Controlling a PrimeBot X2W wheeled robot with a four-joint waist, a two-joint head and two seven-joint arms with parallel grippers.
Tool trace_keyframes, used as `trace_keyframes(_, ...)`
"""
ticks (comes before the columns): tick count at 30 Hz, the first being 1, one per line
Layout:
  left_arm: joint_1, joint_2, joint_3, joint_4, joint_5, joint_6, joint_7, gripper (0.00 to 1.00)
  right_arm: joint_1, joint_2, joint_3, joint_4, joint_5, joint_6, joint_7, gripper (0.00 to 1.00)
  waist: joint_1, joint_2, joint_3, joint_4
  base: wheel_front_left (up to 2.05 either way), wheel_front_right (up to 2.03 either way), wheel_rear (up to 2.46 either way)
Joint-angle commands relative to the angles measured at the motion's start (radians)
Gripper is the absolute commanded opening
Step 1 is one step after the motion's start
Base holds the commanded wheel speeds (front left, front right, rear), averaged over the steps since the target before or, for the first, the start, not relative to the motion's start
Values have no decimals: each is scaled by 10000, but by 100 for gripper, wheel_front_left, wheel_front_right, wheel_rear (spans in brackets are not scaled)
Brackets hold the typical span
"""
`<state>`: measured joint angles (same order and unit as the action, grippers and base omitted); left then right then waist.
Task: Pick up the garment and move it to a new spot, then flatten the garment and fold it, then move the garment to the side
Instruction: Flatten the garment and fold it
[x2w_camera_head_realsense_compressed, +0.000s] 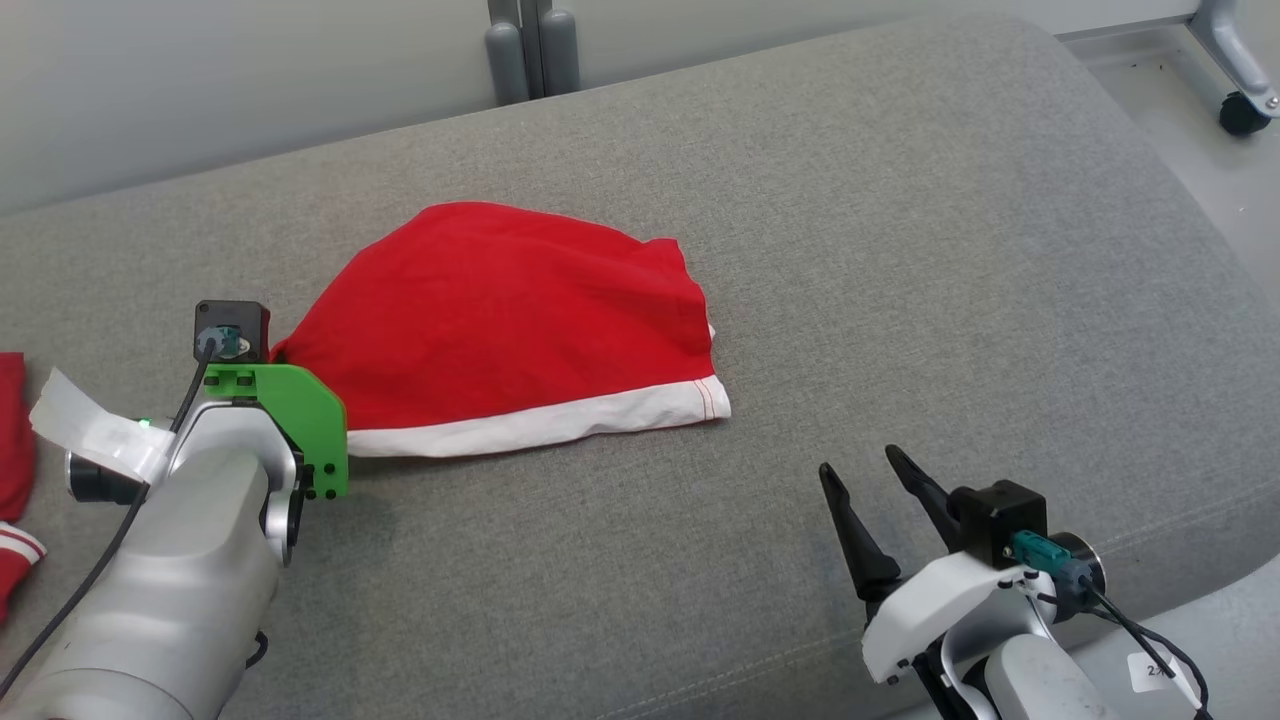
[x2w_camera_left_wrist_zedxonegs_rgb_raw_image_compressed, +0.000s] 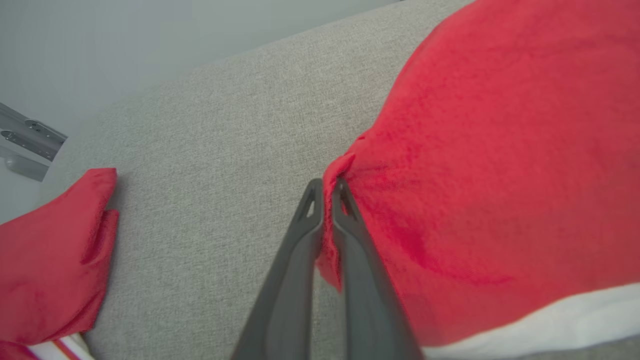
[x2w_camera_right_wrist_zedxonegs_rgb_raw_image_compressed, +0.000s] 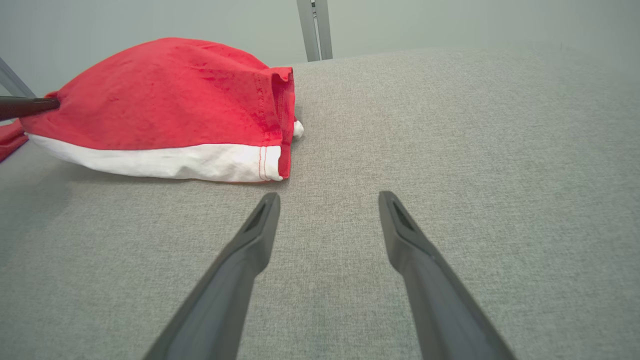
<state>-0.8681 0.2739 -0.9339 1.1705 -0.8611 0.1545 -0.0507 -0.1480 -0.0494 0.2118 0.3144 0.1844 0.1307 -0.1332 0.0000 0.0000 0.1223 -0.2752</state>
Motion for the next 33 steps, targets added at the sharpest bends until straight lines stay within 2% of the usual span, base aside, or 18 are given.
trace_keyframes(1, 137, 36, 76, 43, -63, 103, 29, 39, 7, -18, 2, -49, 79, 1, -6, 100, 0, 0, 85, -48, 0, 0, 0)
trace_keyframes(2, 97, 40, 118, 34, -75, 207, -116, 100, -37, -18, -20, -58, 86, 1, -30, 100, 0, 0, 150, -61, 0, 0, 0)
trace_keyframes(9, 219, -3, 243, -59, -187, 399, -678, 100, -45, -16, -256, -39, 87, 1, -99, 100, 0, 0, 173, 95, 0, 0, 0)
trace_keyframes(14, 472, 36, 588, -474, -358, 342, -1822, 100, -21, -18, -634, 37, 279, 1, -209, 100, 0, 0, -47, 443, 0, 0, 0)
trace_keyframes(17, 785, 81, 1053, -1063, -444, 403, -2125, 100, -57, -21, -958, 131, 368, 1, -324, 100, 0, 0, -225, 712, 0, 0, 0)
trace_keyframes(19, 912, 222, 1702, -2078, -263, 457, -2160, 100, -78, -19, -1170, 202, 599, 1, -415, 100, 0, 0, -324, 928, 0, 0, 0)
trace_keyframes(22, 2038, 336, 3057, -4111, 428, 655, -2144, 100, -168, -18, -1381, 329, 787, 1, -560, 100, 0, 0, -492, 1245, 0, 0, 0)
trace_keyframes(26, 3720, 41, 4877, -6657, 1730, 590, -2148, 100, -279, -21, -1535, 560, 949, 1, -732, 100, 0, 0, -700, 1629, 0, 0, 0)
trace_keyframes(29, 5036, -342, 5899, -7911, 2529, 338, -2148, 100, -428, -16, -1494, 679, 1055, 1, -816, 100, 0, 0, -868, 1890, 0, 0, 0)
trace_keyframes(33, 6264, -902, 6867, -8870, 3401, -167, -2149, 100, -504, -24, -1334, 817, 1047, 1, -837, 100, 0, 0, -1073, 2207, 0, 0, 0)
